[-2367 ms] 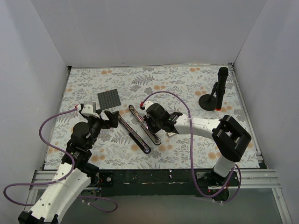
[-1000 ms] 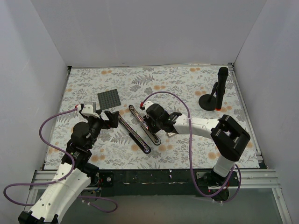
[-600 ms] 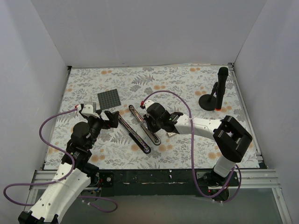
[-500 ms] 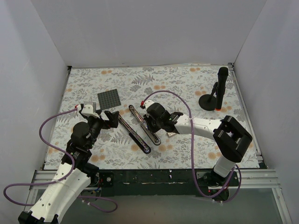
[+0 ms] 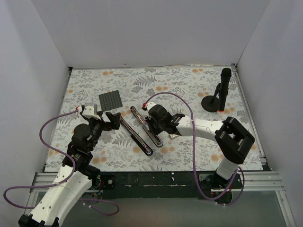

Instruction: Load the staples into the stapler

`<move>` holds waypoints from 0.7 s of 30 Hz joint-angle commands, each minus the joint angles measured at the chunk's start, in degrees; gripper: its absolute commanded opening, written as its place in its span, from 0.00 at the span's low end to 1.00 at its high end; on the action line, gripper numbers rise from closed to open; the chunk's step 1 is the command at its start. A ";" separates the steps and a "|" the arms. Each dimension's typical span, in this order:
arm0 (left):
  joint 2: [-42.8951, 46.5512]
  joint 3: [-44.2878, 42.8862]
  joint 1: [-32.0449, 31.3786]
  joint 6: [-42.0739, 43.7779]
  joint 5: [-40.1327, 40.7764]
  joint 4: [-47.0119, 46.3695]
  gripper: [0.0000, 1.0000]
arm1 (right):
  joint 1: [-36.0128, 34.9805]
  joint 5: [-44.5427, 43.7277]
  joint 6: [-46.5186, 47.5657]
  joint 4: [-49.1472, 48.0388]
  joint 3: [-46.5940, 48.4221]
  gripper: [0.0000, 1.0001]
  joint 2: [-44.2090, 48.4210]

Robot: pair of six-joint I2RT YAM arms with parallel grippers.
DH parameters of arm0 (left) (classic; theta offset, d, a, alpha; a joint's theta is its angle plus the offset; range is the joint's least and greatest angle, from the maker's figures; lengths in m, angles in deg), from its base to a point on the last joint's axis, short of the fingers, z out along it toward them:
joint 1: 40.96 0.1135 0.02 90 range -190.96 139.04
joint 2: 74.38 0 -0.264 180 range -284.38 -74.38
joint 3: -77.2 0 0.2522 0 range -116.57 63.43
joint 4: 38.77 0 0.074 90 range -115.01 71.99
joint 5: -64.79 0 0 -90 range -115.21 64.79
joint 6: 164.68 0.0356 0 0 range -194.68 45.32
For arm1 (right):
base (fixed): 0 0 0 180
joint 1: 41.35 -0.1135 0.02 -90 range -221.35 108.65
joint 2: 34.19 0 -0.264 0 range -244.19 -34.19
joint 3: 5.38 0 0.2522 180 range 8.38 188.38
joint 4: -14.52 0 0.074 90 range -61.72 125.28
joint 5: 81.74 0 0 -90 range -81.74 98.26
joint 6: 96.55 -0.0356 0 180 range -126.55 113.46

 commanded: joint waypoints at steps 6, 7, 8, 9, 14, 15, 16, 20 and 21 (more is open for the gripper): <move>0.36 -1.63 -0.25 0.68 0.67 0.13 0.98 | -0.39 -1.19 -0.46 -0.96 -0.84 0.13 -0.11; 0.35 -1.63 -0.25 0.68 0.58 0.13 0.98 | -0.39 -1.45 -0.46 -0.96 -0.92 0.13 -0.02; 0.35 -1.63 -0.25 0.68 0.58 0.04 0.98 | -0.39 -1.63 -0.55 -0.96 -0.92 0.13 0.07; 0.35 -1.63 -0.33 0.68 0.58 0.04 0.98 | -0.39 -1.54 -0.55 -0.96 -0.92 0.13 0.07; 0.35 -1.54 -0.33 0.68 0.49 0.04 0.98 | -0.39 -1.01 -0.55 -0.69 -0.57 0.13 -0.37; 0.35 -1.54 -0.25 0.68 0.49 0.04 0.98 | -0.39 -0.84 -0.64 -0.61 -0.48 0.13 -0.63; 0.27 -1.54 -0.25 0.68 0.41 0.04 0.98 | -0.39 -0.75 -0.64 -0.52 -0.31 0.13 -0.81; 0.27 -1.54 -0.25 0.59 0.41 0.04 0.98 | -0.39 -0.75 -0.81 0.18 -0.05 0.13 -1.25; 0.27 -1.54 -0.25 0.59 0.32 -0.05 0.98 | -0.39 -0.84 -0.90 0.27 -0.04 0.13 -1.34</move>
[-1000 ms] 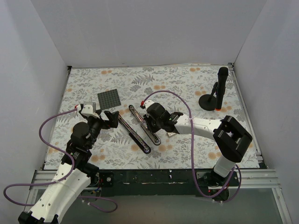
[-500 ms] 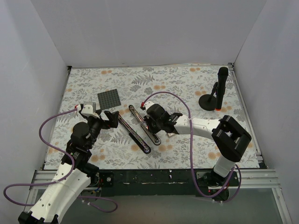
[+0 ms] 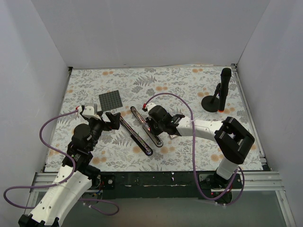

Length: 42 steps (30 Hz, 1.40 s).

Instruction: Load the staples into the stapler

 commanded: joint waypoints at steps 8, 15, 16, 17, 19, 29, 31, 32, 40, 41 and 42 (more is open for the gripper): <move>0.18 -1.45 -0.33 0.68 0.34 0.06 0.98 | -0.39 -0.73 -2.09 3.21 1.73 0.14 -2.68; 0.35 -1.54 -0.33 0.68 0.43 -0.03 0.98 | -0.39 -0.82 -2.79 4.53 2.35 0.19 -3.29; 0.27 -1.54 -0.25 0.68 0.43 -0.03 0.98 | -0.39 -0.82 -2.79 4.53 2.43 0.19 -3.29; 0.27 -1.54 -0.25 0.68 0.43 0.06 0.98 | -0.39 -0.82 -2.79 4.71 2.43 0.20 -3.29; 0.27 -1.54 -0.25 0.68 0.43 -0.02 0.98 | -0.39 -0.91 -2.71 4.71 2.61 0.21 -3.12; 0.35 -1.54 -0.25 0.77 0.43 0.15 0.98 | -0.39 -0.99 -2.27 5.50 3.22 0.29 -2.85; 0.35 -1.54 -0.25 0.77 0.51 0.06 0.98 | -0.39 -1.08 -2.27 5.68 3.31 0.29 -2.77; 0.35 -1.54 -0.25 0.77 0.43 0.06 0.98 | -0.39 -0.99 -2.18 5.76 3.31 0.30 -2.77; 0.35 -1.54 -0.25 0.77 0.43 0.06 0.98 | -0.39 -1.26 -2.09 5.85 3.49 0.32 -2.15; 0.35 -1.54 -0.33 0.77 0.43 0.15 0.98 | -0.39 -1.17 -2.09 5.94 3.58 0.33 -1.98; 0.35 -1.54 -0.25 0.77 0.43 0.15 0.98 | -0.39 -1.26 -2.09 6.03 3.66 0.33 -1.89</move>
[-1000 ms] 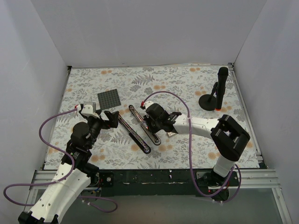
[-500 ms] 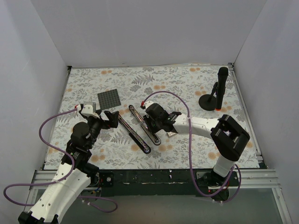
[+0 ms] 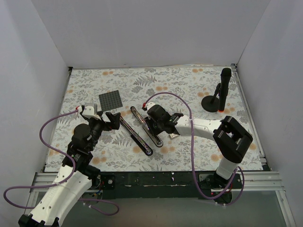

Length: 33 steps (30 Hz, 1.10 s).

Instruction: Load the staples into the stapler

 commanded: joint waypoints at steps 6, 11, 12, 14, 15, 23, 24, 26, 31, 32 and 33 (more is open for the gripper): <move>0.27 -1.54 -0.33 0.77 0.52 0.04 0.98 | -0.39 -0.80 0.86 2.84 1.68 0.37 1.31; -0.44 -1.45 -0.33 0.59 0.17 -0.05 0.98 | -0.39 0.52 2.70 -0.15 -0.43 0.46 5.88; -0.78 -1.45 -0.33 0.51 0.16 -0.05 0.98 | -0.48 0.78 3.06 -1.81 -1.30 0.48 7.89; -1.23 -1.45 -0.33 0.33 -0.19 -0.14 0.98 | -0.48 2.01 4.11 -3.83 -4.45 0.51 10.09; -1.49 -1.45 -0.33 0.24 -0.19 -0.31 0.98 | -0.56 2.45 4.46 -5.24 -5.78 0.52 12.19; -12.88 -5.66 -0.25 -7.66 1.66 2.05 0.98 | -2.23 5.35 8.51 -24.54 -23.27 0.59 21.52; -14.66 -8.54 -0.25 -8.19 2.01 2.76 0.98 | -2.32 5.53 8.51 -26.94 -27.20 0.59 23.10; -20.61 -11.37 -0.25 -10.21 2.71 4.87 0.98 | -2.32 5.18 8.34 -32.46 -30.39 0.59 24.42; -34.87 -22.34 -0.16 -17.59 6.58 11.37 0.98 | -2.41 3.16 9.30 -41.45 -38.65 0.59 27.15; -36.98 -23.59 -0.16 -20.12 6.58 11.99 0.98 | -2.41 2.98 9.74 -42.16 -39.10 0.59 27.24; -41.52 -24.82 -0.16 -20.93 6.49 12.52 0.98 | -2.41 2.98 9.92 -43.30 -39.54 0.59 27.07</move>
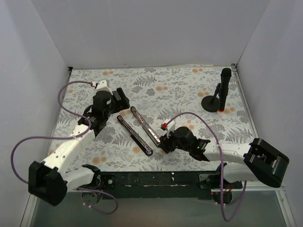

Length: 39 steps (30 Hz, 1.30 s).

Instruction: Load the staples into the stapler

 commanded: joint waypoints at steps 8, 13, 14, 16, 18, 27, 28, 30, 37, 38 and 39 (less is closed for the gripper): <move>-25.10 -14.48 -0.07 -12.02 1.20 6.21 0.98 | -0.18 -1.41 3.19 -18.09 -3.97 0.55 -0.28; -33.27 -20.64 -0.07 -14.39 0.32 8.05 0.93 | -0.18 -0.80 4.07 -19.06 -2.83 0.54 -3.44; -35.98 -21.78 -0.07 -14.75 0.23 8.49 0.91 | -0.27 -0.71 4.07 -19.49 -2.66 0.54 -3.89; -38.63 -24.94 -0.07 -16.06 0.58 10.24 0.88 | -0.27 -0.97 3.90 -19.93 -2.39 0.54 -5.29; -41.79 -26.70 -0.07 -16.15 0.06 11.13 0.86 | -0.36 -1.58 3.63 -20.98 -2.65 0.54 -6.26; -48.92 -32.16 -0.16 -17.03 -2.14 12.62 0.77 | -1.06 -3.61 3.72 -29.33 -6.25 0.47 -10.30; -49.80 -32.51 -0.07 -17.21 -2.67 12.63 0.76 | -1.15 -3.96 3.81 -30.82 -6.43 0.46 -10.65; -50.59 -33.30 -0.07 -17.38 -3.63 12.71 0.75 | -1.50 -4.22 4.24 -32.41 -7.31 0.43 -11.01; -53.76 -34.71 -0.16 -18.35 -5.22 12.98 0.71 | -2.03 -5.19 5.30 -35.05 -7.40 0.31 -12.68; -54.20 -34.80 -0.16 -18.44 -5.31 13.24 0.71 | -2.03 -5.45 5.39 -35.14 -7.40 0.28 -12.77; -54.46 -35.06 -0.07 -18.53 -5.48 13.68 0.70 | -2.20 -5.54 5.56 -35.32 -7.31 0.26 -12.77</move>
